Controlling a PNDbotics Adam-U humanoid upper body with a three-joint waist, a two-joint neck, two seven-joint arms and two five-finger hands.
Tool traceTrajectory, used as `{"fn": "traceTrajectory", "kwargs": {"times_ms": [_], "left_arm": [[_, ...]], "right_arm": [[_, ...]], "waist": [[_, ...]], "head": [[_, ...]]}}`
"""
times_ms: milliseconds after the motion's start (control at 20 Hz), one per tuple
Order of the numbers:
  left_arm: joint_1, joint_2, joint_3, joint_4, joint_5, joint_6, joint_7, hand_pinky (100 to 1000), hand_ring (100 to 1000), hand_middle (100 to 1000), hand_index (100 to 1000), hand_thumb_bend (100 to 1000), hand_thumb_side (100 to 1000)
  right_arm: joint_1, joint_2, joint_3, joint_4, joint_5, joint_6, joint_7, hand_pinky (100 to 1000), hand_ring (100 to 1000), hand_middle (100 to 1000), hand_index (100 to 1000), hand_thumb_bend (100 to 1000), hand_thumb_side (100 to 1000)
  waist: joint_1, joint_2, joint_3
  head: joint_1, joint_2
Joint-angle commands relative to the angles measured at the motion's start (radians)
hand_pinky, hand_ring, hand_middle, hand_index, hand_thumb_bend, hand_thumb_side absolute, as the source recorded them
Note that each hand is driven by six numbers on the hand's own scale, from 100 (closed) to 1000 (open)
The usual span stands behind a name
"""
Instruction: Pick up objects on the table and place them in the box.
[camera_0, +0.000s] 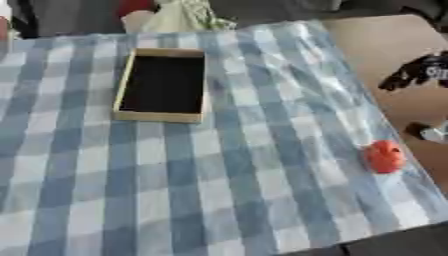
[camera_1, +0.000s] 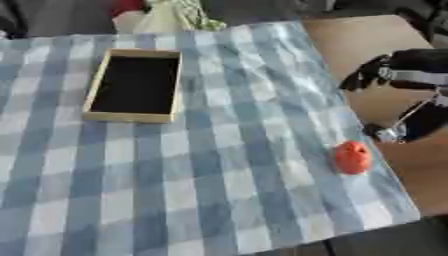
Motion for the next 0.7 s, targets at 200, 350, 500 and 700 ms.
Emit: {"fn": "traceTrajectory", "kwargs": {"times_ms": [200, 350, 500, 700], "left_arm": [[-0.009, 0.031, 0.008, -0.014, 0.001, 0.001, -0.005, 787, 788, 737, 825, 565, 701], [-0.009, 0.03, 0.008, -0.014, 0.0, 0.0, -0.005, 786, 788, 737, 825, 564, 701], [-0.008, 0.03, 0.009, -0.014, -0.001, 0.001, -0.004, 786, 788, 737, 825, 564, 701], [-0.007, 0.028, 0.01, -0.014, -0.002, 0.0, -0.003, 786, 788, 737, 825, 564, 700]], "right_arm": [[0.0, -0.015, -0.002, 0.005, -0.005, -0.003, 0.005, 818, 840, 793, 905, 280, 153], [0.006, -0.014, 0.003, 0.01, -0.006, -0.003, 0.007, 817, 840, 793, 903, 274, 160], [0.014, -0.009, 0.006, 0.015, -0.01, -0.003, 0.006, 816, 839, 791, 902, 263, 169], [0.02, -0.002, 0.009, 0.02, -0.008, -0.004, 0.003, 815, 839, 791, 900, 258, 175]], "waist": [[0.001, -0.017, -0.001], [0.001, -0.015, -0.002], [0.001, -0.011, -0.003], [0.002, -0.007, -0.004]], "head": [[0.009, -0.01], [0.019, -0.019], [0.026, -0.04], [0.025, -0.065]]}}
